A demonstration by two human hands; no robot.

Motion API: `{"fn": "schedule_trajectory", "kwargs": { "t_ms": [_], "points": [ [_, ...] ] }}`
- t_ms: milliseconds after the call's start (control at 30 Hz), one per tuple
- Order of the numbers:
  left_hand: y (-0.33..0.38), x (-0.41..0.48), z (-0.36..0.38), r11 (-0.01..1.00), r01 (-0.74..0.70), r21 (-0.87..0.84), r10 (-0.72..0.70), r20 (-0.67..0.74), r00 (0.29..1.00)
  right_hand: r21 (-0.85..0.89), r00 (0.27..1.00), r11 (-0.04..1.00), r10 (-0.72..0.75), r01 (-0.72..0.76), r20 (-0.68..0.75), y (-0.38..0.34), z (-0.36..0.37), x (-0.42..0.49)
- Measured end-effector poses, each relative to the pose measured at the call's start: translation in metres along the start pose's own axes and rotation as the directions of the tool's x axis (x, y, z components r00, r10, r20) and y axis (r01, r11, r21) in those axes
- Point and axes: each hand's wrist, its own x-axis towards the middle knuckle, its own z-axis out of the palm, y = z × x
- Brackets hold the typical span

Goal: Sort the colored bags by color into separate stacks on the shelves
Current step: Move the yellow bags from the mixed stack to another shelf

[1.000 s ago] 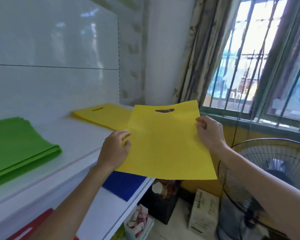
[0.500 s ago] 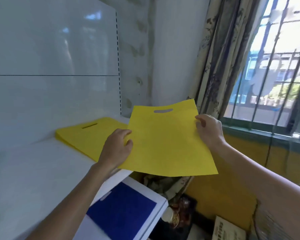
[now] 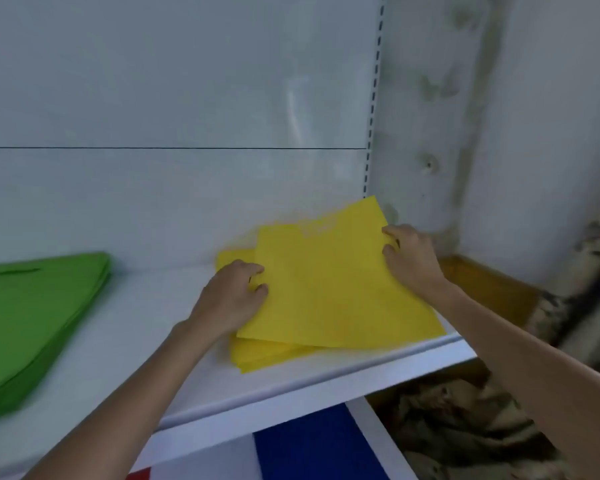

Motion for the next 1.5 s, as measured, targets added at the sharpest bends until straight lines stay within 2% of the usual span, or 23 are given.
{"fn": "schedule_trajectory", "kwargs": {
  "t_ms": [133, 233, 333, 467, 633, 800, 900, 1000, 1067, 1167, 1333, 1400, 1500],
  "points": [
    [0.005, -0.008, 0.009, 0.986, 0.148, 0.077, -0.147, -0.019, 0.989, 0.056, 0.986, 0.996, -0.075, 0.067, 0.150, 0.011, 0.018, 0.020],
    [0.003, -0.018, 0.016, 0.964, 0.231, 0.134, -0.228, -0.036, 0.973, 0.039, 0.947, 0.993, -0.114, 0.107, 0.302, 0.013, 0.037, 0.031],
    [0.000, -0.023, 0.020, 0.941, 0.302, 0.153, -0.295, -0.069, 0.953, -0.023, 0.892, 0.996, -0.067, 0.086, 0.446, 0.018, 0.058, 0.031],
    [-0.002, -0.024, 0.016, 0.906, 0.413, 0.094, -0.405, -0.093, 0.910, -0.052, 0.886, 0.998, -0.008, 0.036, 0.464, 0.019, 0.065, 0.032],
    [-0.002, -0.026, 0.015, 0.901, 0.433, -0.026, -0.433, -0.114, 0.894, -0.066, 0.831, 0.993, -0.045, 0.098, 0.554, 0.005, 0.066, 0.031],
    [0.001, -0.027, 0.016, 0.898, 0.439, 0.020, -0.437, -0.065, 0.897, -0.140, 0.814, 0.981, -0.029, 0.135, 0.580, 0.003, 0.062, 0.027],
    [0.002, -0.032, 0.009, 0.894, 0.449, 0.001, -0.448, -0.044, 0.893, -0.176, 0.872, 0.969, -0.067, 0.173, 0.485, -0.014, 0.059, 0.027],
    [-0.004, -0.047, -0.016, 0.898, 0.438, 0.036, -0.419, -0.231, 0.878, 0.032, 0.904, 0.966, -0.252, 0.257, 0.345, -0.060, 0.060, 0.029],
    [-0.011, -0.067, -0.041, 0.903, 0.430, -0.001, -0.398, -0.379, 0.835, 0.196, 0.905, 0.937, -0.334, 0.289, 0.264, -0.103, 0.064, 0.024],
    [-0.039, -0.124, -0.093, 0.873, 0.484, 0.053, -0.381, -0.544, 0.748, 0.406, 0.849, 0.826, -0.494, 0.391, 0.187, -0.190, 0.081, -0.002],
    [-0.087, -0.234, -0.165, 0.780, 0.623, 0.059, -0.451, -0.637, 0.625, 0.649, 0.690, 0.582, -0.714, 0.490, 0.119, -0.330, 0.101, -0.076],
    [-0.106, -0.269, -0.188, 0.756, 0.654, 0.028, -0.473, -0.668, 0.575, 0.714, 0.650, 0.486, -0.758, 0.505, 0.055, -0.377, 0.104, -0.102],
    [-0.137, -0.311, -0.222, 0.732, 0.681, 0.009, -0.507, -0.661, 0.553, 0.763, 0.632, 0.429, -0.774, 0.483, 0.035, -0.440, 0.108, -0.135]
  ]
}}
